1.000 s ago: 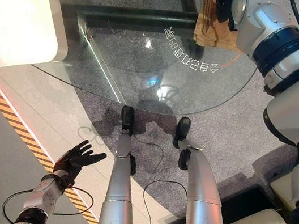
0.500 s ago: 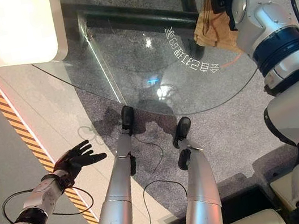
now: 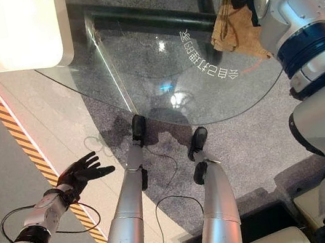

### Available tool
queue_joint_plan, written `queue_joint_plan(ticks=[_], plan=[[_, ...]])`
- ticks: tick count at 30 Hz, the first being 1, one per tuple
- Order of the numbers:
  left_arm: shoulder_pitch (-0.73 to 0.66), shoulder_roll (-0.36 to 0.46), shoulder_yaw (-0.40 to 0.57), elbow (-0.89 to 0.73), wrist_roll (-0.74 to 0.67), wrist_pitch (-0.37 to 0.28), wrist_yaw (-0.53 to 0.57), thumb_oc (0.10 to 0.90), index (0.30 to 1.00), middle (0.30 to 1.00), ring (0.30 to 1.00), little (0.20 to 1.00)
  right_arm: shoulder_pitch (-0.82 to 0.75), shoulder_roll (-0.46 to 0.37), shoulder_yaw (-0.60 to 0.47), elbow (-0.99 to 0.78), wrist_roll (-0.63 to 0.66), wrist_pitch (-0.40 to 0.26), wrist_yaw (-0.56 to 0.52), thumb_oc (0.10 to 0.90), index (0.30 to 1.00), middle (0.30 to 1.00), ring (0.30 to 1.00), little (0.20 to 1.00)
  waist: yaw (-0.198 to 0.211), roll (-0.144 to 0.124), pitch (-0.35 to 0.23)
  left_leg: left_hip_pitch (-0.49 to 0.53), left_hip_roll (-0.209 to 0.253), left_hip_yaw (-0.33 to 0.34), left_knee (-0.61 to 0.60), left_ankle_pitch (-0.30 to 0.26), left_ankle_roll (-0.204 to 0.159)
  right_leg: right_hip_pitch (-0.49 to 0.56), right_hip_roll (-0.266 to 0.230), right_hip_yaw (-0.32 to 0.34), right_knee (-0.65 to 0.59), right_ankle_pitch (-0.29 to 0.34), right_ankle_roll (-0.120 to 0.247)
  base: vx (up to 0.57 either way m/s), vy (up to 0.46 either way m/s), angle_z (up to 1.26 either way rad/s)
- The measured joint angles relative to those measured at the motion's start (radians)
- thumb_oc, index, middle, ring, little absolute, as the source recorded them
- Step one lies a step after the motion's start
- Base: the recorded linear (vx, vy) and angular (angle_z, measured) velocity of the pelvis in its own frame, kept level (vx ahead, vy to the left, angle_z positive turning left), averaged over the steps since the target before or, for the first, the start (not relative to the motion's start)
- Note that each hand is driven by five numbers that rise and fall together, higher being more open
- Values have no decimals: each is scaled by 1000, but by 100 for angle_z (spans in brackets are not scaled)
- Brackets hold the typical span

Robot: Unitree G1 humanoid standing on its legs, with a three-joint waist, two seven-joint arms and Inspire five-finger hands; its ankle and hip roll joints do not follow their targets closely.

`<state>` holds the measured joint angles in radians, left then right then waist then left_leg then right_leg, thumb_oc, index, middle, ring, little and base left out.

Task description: Wipe the table with a cloth and put it in the basket.

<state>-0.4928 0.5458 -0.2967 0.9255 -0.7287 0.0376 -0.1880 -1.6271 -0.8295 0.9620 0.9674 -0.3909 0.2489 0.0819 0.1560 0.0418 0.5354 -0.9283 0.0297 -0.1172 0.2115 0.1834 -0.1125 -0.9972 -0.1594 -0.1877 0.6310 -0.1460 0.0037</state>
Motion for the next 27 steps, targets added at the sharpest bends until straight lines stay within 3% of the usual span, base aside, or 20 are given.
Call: queue_joint_plan(ticks=[27], plan=[[0, 15, 1, 0, 0, 5, -22, 800, 900, 900, 900, 900, 4, 1, 28, -6, -3, 0, 25, 100, 300, 300, 300, 200, 0, 0, 0, 3, -1, -2, 0, 6, 3, 8, -1, -2, -5, 2, 2, 0, 0, 0]])
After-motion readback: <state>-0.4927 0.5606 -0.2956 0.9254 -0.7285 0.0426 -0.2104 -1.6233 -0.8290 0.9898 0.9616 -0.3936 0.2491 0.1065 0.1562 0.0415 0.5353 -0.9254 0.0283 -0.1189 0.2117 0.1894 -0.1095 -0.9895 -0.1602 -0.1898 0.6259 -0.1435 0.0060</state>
